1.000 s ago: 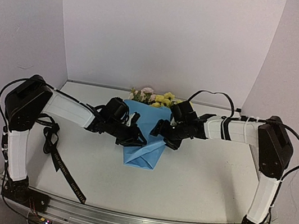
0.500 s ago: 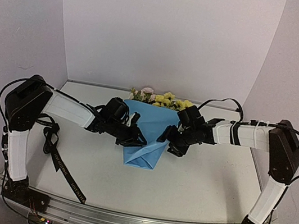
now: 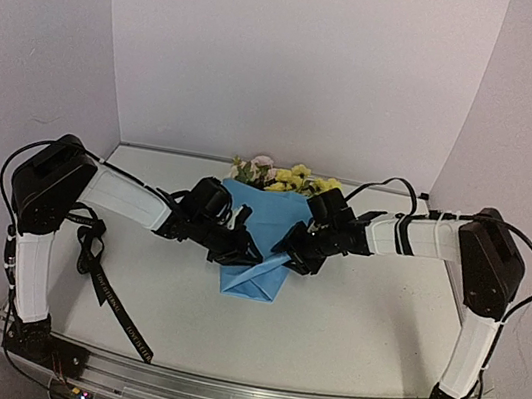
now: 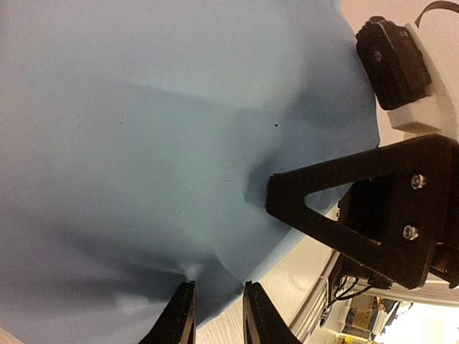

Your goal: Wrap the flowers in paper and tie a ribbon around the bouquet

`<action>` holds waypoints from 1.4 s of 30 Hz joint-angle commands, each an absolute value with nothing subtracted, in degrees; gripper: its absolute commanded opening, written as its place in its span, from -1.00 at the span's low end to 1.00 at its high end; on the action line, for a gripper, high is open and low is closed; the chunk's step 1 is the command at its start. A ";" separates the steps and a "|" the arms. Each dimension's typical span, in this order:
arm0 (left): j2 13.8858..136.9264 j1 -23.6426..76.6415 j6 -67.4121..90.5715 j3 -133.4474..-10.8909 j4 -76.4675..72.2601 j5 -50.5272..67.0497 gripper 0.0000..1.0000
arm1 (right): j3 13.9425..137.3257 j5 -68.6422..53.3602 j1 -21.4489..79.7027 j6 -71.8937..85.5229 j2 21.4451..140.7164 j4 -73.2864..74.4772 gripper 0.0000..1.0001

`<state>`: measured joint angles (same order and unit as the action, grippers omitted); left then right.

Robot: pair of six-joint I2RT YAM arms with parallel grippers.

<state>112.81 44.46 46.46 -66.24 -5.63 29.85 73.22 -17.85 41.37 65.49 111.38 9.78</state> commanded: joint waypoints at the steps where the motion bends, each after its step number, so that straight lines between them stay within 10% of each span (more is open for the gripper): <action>1: 113.47 45.14 46.03 -68.02 -7.48 31.96 -0.52 | 76.91 -18.59 40.88 64.44 113.12 8.09 -0.43; 8: 114.75 45.87 45.99 -68.72 -7.34 33.57 -0.52 | 77.43 -17.29 40.87 59.62 112.32 7.41 -1.00; 25: 117.96 46.50 45.26 -71.63 -4.21 32.54 -0.53 | 68.38 -11.52 40.96 54.22 105.09 8.37 -0.35; 42: 117.44 46.61 43.66 -72.04 -2.64 32.90 -0.53 | 69.21 -7.71 40.78 52.65 109.66 9.91 -1.00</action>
<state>117.93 46.22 45.04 -70.13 -3.15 32.42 68.49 -10.35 41.11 53.57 108.08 9.26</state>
